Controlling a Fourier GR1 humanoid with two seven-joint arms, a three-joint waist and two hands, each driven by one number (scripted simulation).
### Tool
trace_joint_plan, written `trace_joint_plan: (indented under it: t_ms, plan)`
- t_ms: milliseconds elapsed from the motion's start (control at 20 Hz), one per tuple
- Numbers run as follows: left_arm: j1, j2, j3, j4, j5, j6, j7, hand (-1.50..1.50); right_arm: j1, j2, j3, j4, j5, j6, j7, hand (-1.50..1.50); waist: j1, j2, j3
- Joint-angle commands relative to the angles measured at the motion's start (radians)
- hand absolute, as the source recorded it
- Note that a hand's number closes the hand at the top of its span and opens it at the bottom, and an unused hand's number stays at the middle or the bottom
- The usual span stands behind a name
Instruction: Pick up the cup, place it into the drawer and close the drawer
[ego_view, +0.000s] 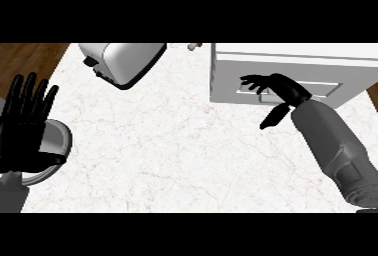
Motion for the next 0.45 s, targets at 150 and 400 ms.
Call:
trace_joint_plan:
  t_ms: [150,400]
  plan:
    - [-0.022,-0.020,-0.014,0.014,-0.022,-0.007,-0.005,-1.50,-0.114,-0.094,-0.042,0.105,0.002,0.005,0.076,-1.50,0.031,0.036,0.005]
    - [-0.027,-0.035,-0.023,0.021,-0.052,0.022,-0.008,-1.50,-0.086,-0.094,-0.048,0.131,-0.008,-0.014,0.029,-1.50,0.031,0.037,0.006]
